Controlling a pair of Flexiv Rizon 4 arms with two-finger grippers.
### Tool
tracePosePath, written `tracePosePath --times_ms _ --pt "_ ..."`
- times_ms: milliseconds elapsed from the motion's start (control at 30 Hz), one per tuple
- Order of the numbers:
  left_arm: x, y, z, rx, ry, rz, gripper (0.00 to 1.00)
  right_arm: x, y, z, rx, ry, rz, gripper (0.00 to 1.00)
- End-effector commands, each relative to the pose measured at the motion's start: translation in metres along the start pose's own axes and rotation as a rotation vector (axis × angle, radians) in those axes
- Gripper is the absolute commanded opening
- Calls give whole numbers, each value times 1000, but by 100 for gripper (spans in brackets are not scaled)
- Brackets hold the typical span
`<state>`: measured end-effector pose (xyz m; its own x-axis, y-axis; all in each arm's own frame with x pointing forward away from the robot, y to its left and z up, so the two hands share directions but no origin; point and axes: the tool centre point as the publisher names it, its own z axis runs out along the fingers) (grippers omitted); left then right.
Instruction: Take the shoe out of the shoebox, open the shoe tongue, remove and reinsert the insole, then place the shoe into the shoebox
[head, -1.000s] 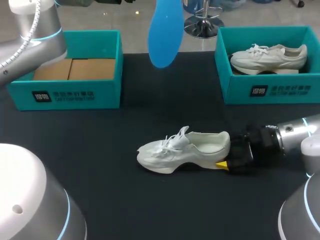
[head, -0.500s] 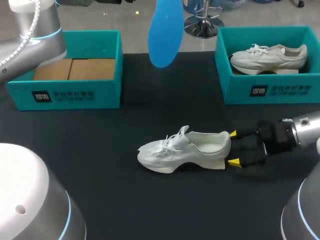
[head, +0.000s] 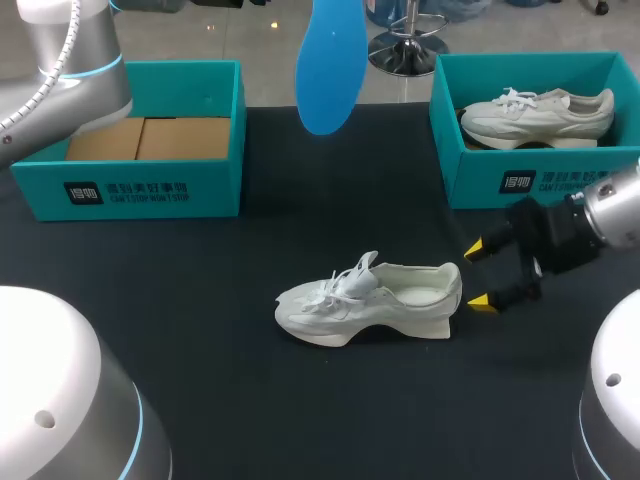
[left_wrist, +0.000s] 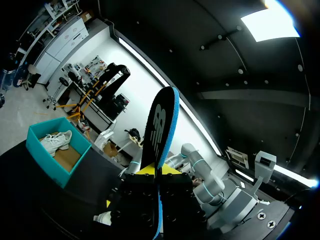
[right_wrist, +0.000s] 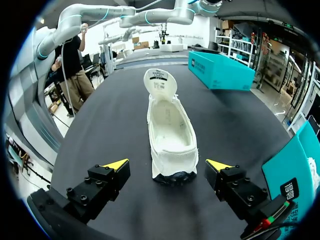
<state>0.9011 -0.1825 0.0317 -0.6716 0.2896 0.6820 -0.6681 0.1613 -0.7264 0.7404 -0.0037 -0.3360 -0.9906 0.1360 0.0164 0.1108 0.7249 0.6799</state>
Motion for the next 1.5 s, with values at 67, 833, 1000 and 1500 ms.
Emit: tracePosePath --times_ms 67,833,1000,1500 --pt "0 1 0 2 0 1 0 5 6 -8 199 -16 5 100" --pt "0 1 0 2 0 1 0 9 26 -36 281 -9 -4 100" --pt "0 1 0 2 0 1 0 11 28 -36 302 -10 6 100" --pt "0 1 0 2 0 1 0 11 28 -36 302 -10 6 100"
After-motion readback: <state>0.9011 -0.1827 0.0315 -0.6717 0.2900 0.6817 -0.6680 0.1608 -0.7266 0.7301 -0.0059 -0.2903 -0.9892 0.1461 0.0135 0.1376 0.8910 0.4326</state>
